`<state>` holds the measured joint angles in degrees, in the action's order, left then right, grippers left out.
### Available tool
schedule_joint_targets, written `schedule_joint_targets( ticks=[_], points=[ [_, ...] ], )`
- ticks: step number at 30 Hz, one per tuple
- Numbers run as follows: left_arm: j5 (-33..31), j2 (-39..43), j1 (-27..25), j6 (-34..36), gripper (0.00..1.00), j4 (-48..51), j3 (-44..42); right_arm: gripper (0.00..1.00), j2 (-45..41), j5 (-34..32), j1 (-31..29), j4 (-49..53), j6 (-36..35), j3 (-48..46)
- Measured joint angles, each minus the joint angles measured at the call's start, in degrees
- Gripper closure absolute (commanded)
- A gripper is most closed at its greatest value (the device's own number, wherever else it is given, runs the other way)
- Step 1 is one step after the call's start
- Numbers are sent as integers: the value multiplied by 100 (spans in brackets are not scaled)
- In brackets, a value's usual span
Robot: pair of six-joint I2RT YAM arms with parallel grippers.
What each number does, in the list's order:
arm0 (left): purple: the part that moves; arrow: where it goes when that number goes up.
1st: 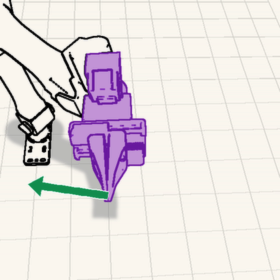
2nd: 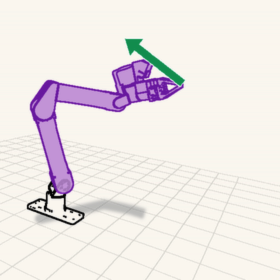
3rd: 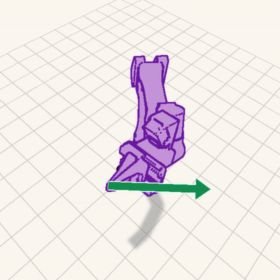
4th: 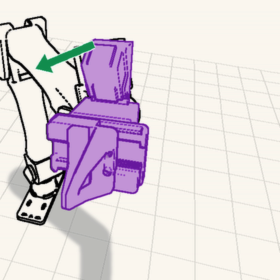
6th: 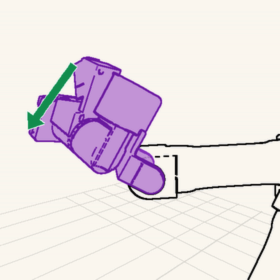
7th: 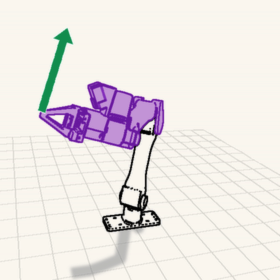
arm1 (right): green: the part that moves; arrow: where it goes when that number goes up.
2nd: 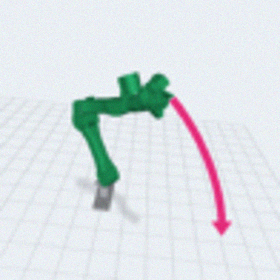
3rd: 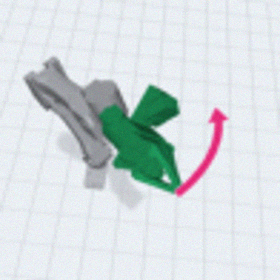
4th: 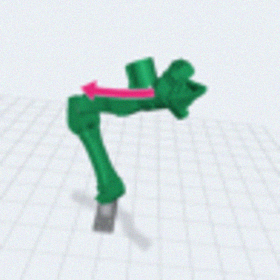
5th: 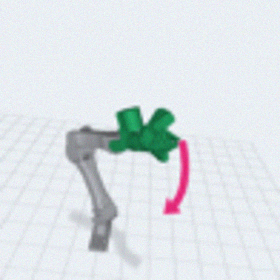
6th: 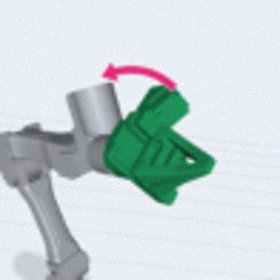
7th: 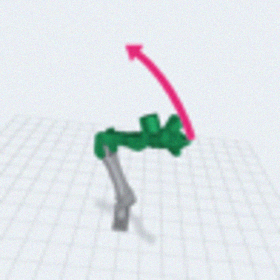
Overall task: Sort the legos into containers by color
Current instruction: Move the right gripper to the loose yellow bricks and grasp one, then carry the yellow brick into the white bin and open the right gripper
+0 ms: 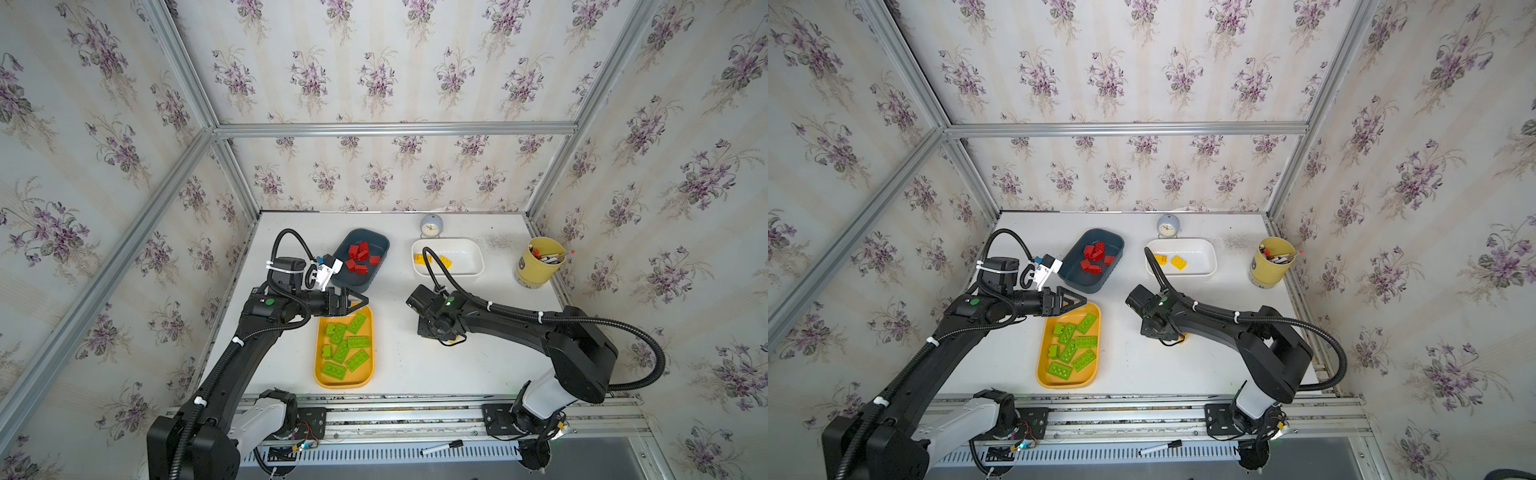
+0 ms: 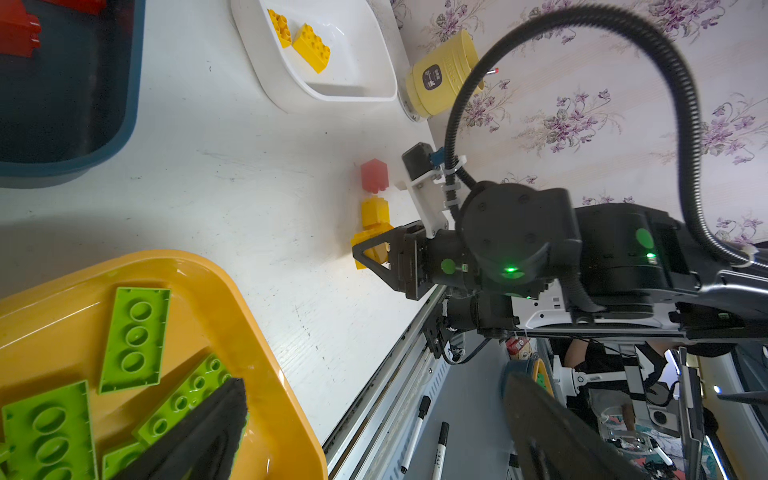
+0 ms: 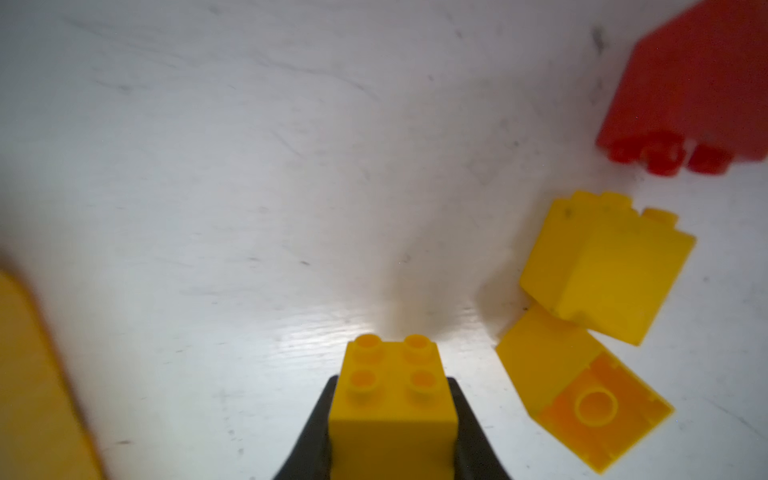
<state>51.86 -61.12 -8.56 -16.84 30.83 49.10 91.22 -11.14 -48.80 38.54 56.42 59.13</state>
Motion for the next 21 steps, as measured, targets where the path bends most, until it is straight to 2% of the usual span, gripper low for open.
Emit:
schedule_joint_targets(
  ticks=[8,14,21],
  points=[
    [26,22,116,-4,1,0,4,78,181,240,201,-205,-863,1276],
    [22,44,146,-24,1,-2,48,78,435,356,931,-212,-1379,1735],
    [20,17,151,-46,1,0,83,78,935,400,2057,-284,-2022,2153]
  ],
)
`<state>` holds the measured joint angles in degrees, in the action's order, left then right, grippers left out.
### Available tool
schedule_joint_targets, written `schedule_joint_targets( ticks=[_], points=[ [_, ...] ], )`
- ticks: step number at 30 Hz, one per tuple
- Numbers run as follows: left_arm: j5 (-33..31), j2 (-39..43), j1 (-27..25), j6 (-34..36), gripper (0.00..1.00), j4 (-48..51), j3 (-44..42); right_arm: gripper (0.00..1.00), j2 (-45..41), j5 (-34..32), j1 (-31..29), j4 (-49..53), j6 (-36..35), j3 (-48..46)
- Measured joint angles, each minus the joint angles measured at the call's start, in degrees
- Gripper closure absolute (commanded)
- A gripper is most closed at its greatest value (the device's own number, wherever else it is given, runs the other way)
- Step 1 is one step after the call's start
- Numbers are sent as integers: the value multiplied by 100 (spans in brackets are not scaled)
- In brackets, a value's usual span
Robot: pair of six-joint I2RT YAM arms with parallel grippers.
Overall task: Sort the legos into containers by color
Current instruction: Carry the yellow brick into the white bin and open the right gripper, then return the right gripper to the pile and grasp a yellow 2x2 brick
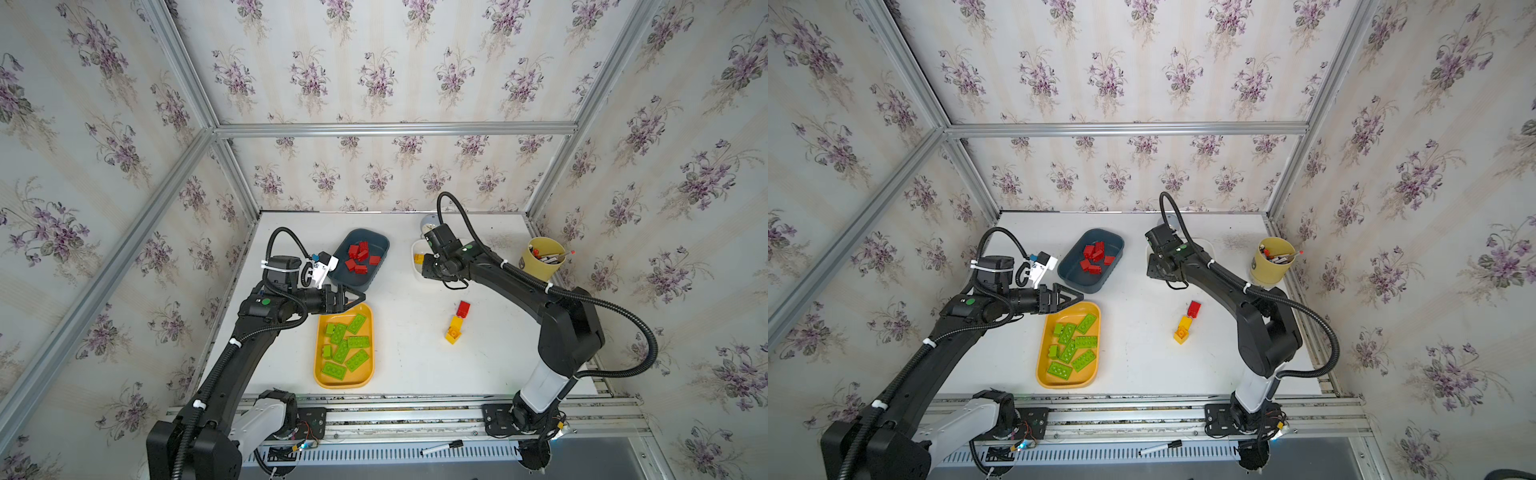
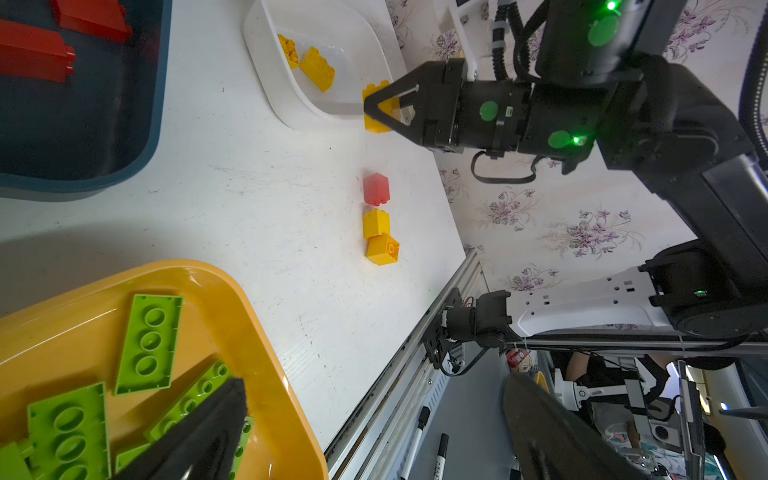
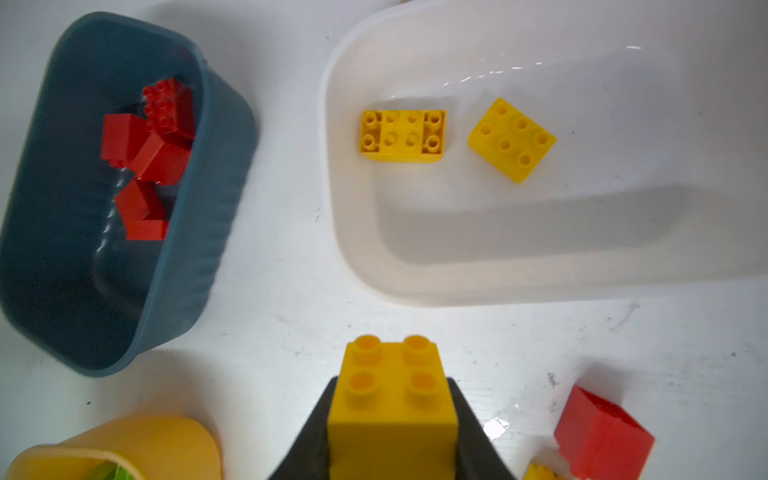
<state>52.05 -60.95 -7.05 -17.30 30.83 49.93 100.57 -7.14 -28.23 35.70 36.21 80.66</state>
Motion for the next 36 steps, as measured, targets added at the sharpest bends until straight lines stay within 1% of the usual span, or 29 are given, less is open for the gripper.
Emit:
schedule_joint_targets(
  ticks=[4,8,12,14,19,21,23,27,30,34,36],
  points=[
    [-2,-13,24,0,1,0,28,77,332,-59,557,-46,-271,205],
    [-2,-11,31,0,1,4,28,77,667,28,953,-103,-498,376],
    [0,-11,44,2,1,7,31,73,1180,50,1270,-136,-691,634],
    [0,-11,52,4,1,13,42,68,1384,92,1318,-136,-813,782],
    [2,-11,70,24,1,70,48,41,1683,87,1443,-111,-1078,1145],
    [4,-11,79,28,1,98,48,35,1674,87,1464,-83,-1156,1193],
    [2,-11,87,28,1,111,46,30,1585,118,1456,-44,-1217,1185],
    [4,-13,101,31,1,118,44,29,1073,352,1440,-9,-1259,846],
    [2,-42,101,31,1,120,44,29,490,520,1405,11,-1117,295],
    [2,-127,103,31,1,122,48,25,-516,688,1163,131,-651,-728],
    [2,-177,103,31,1,131,59,25,-994,739,1003,181,-374,-1215]
  ],
)
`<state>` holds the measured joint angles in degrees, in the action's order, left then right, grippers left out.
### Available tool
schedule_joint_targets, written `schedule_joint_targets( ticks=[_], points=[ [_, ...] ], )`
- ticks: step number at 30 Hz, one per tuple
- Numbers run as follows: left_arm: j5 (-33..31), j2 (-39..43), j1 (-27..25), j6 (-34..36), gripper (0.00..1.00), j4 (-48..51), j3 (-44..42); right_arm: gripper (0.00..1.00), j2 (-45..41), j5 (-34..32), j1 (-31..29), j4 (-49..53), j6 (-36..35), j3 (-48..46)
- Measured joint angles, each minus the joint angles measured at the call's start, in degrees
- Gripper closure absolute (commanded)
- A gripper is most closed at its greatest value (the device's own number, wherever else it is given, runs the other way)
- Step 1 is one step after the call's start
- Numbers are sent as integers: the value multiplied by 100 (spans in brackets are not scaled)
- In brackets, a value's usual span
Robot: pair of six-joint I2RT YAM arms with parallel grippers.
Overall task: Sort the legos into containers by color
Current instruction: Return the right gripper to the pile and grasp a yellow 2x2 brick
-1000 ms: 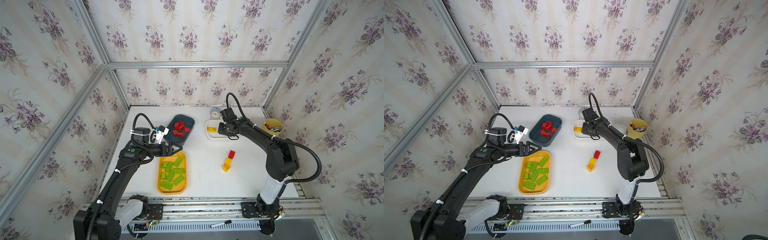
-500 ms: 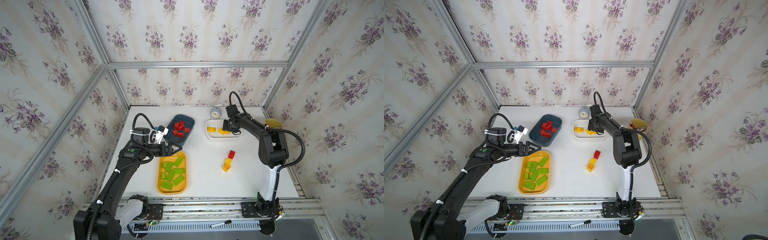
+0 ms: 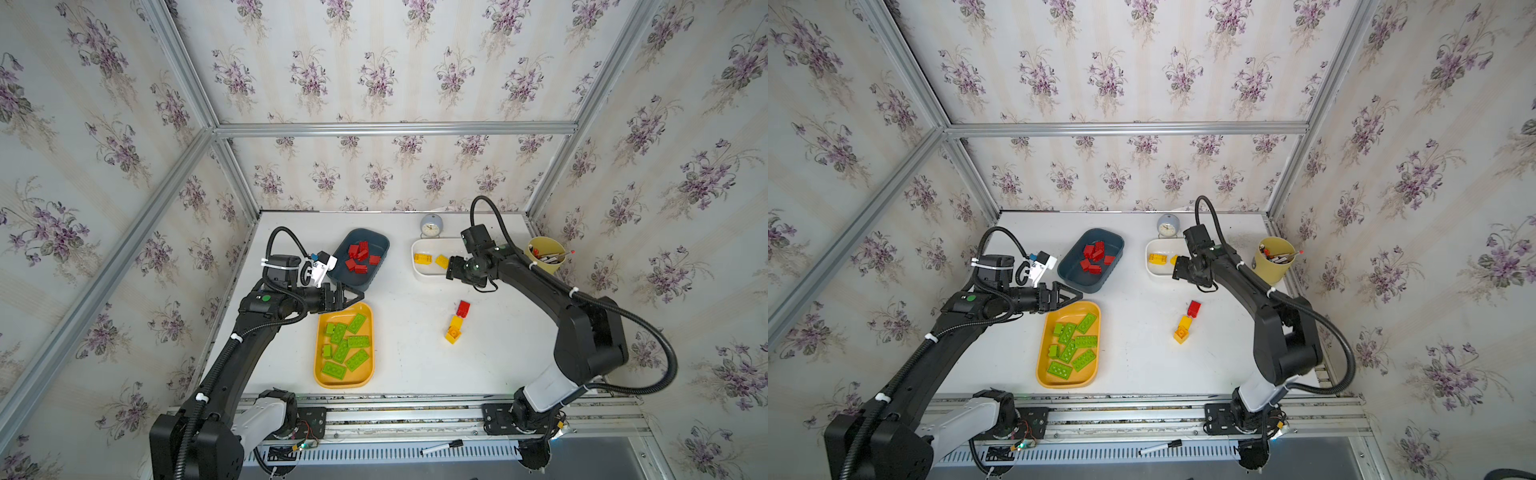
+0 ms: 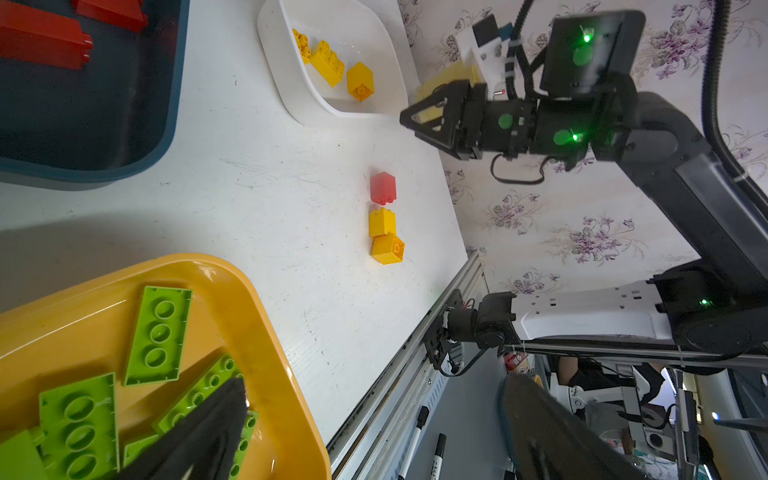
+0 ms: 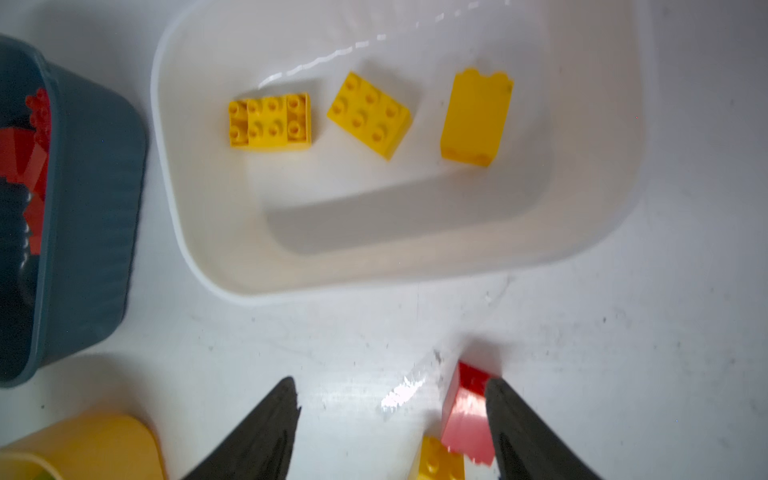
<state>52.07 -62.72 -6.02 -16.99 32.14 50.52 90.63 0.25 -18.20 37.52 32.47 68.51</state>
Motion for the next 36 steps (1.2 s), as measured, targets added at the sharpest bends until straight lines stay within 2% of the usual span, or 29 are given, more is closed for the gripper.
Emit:
schedule_joint_targets(
  ticks=[5,9,14,18,23,36],
  points=[
    [0,-136,0,7,1,0,83,25,-973,-118,-437,310,916,-953],
    [0,-210,0,20,1,2,105,23,-1440,-170,-863,669,1766,-1360],
    [0,-275,0,37,1,2,129,22,-1641,-273,-1390,999,2935,-1788],
    [0,-262,0,37,1,2,136,22,-1434,-201,-1585,981,3464,-1873],
    [0,-192,0,35,1,2,111,26,-1012,-173,-1716,726,3783,-1873],
    [-42,-101,0,37,1,4,-17,48,-251,-350,-1725,321,3965,-1878]
  ],
)
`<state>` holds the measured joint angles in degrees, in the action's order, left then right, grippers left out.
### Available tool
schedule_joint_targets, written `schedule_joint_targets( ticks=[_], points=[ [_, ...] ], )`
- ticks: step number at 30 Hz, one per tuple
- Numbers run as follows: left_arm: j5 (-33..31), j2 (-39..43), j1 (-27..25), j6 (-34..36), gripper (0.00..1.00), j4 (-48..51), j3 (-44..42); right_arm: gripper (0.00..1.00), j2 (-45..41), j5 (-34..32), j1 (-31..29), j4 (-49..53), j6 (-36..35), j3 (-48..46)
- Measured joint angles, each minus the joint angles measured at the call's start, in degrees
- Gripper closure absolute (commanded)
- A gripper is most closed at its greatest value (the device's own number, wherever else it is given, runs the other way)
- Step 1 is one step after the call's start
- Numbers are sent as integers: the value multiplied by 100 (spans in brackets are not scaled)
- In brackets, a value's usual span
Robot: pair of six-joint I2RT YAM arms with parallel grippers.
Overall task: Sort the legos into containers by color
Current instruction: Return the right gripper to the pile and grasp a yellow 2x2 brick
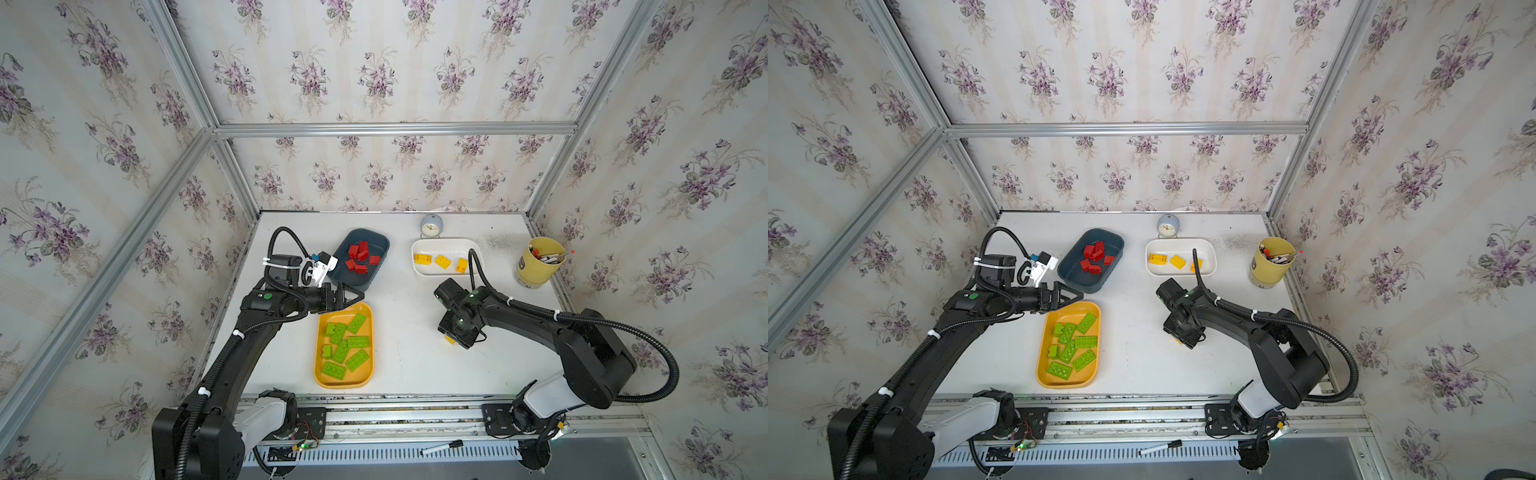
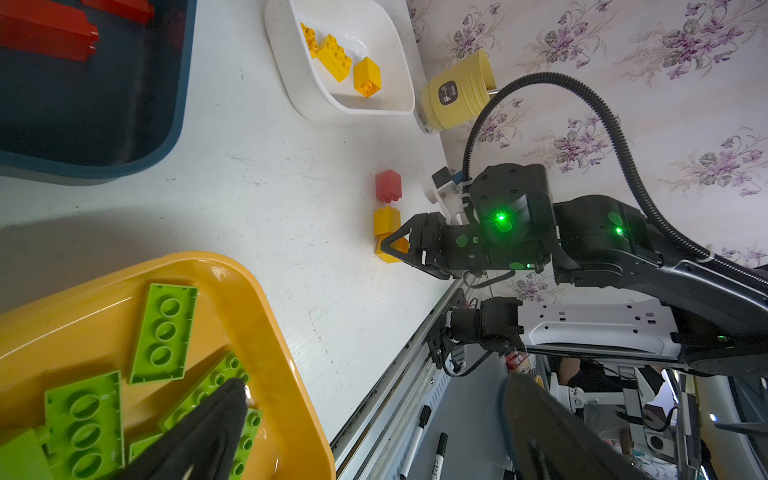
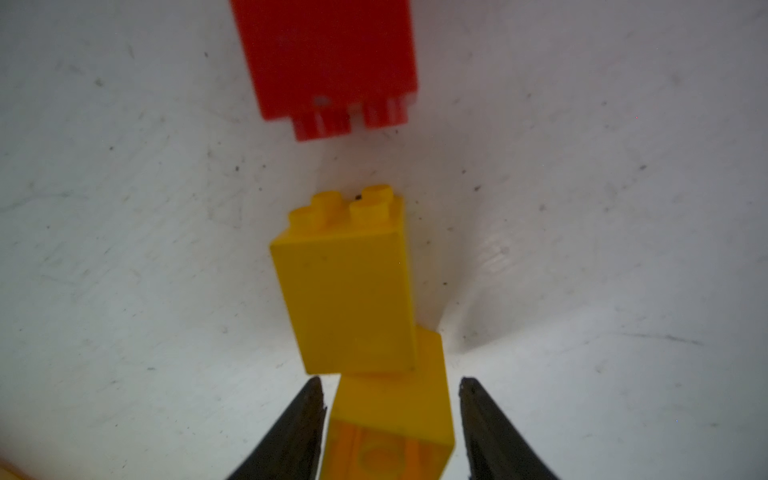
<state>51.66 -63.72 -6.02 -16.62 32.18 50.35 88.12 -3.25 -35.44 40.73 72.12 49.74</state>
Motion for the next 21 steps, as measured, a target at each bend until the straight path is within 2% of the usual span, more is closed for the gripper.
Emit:
schedule_joint_targets(
  ticks=[11,16,21],
  points=[
    [-22,37,0,2,1,4,-57,75,-42,-118,63,-103,-136,-81],
    [-22,2,-2,0,1,17,20,77,-352,-4,26,-57,-507,348],
    [-20,-44,-2,-4,1,20,155,78,-153,199,-149,-129,-942,1185]
  ],
)
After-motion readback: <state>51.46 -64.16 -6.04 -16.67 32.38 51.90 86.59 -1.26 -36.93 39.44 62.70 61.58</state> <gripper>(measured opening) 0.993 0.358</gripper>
